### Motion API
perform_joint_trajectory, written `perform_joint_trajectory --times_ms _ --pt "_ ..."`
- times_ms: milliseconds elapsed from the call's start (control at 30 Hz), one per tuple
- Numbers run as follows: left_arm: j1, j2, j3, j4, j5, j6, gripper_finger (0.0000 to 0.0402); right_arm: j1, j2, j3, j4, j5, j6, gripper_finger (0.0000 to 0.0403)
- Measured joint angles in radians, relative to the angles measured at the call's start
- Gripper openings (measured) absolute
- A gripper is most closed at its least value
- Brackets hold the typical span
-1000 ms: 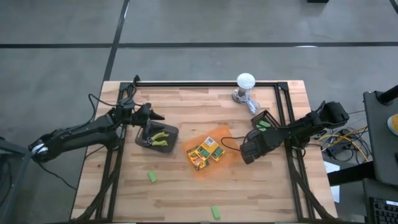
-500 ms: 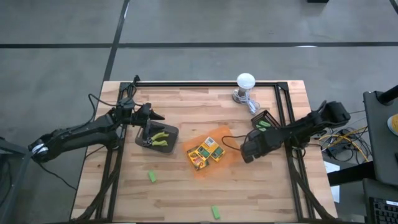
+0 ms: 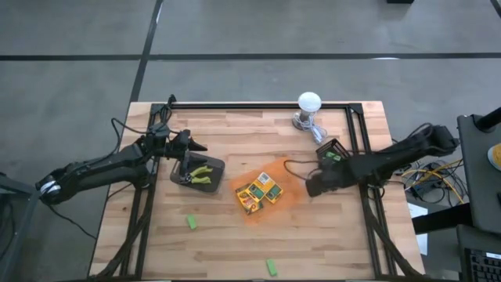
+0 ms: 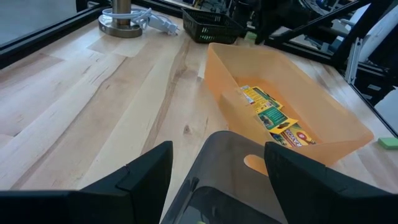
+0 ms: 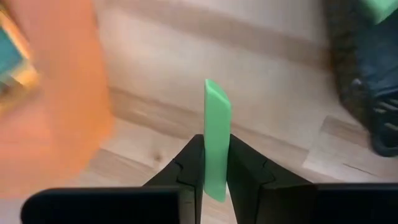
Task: Pick & Place School Supplies
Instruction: Put the right green eraser into the black basket
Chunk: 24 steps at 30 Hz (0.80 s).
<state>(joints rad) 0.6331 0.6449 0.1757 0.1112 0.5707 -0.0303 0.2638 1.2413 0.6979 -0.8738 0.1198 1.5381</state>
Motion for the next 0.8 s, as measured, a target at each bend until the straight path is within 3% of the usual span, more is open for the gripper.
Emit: perform_joint_trajectory --times_ms 233,433,633,800 --pt "0.0 0.0 0.0 0.0 0.0 0.0 0.0259 0.0 -0.227 0.001 -0.084 0.146 0.136 0.0047" --pt "0.0 0.0 0.0 0.0 0.0 0.0 0.0259 -0.011 -0.384 0.026 -0.238 0.178 0.164 0.0045" --pt "0.0 0.0 0.0 0.0 0.0 0.0 0.0259 -0.047 -0.416 0.118 -0.511 0.228 0.247 0.0045" --pt "0.0 0.0 0.0 0.0 0.0 0.0 0.0259 -0.099 -0.394 0.158 -0.615 0.256 0.238 0.005"
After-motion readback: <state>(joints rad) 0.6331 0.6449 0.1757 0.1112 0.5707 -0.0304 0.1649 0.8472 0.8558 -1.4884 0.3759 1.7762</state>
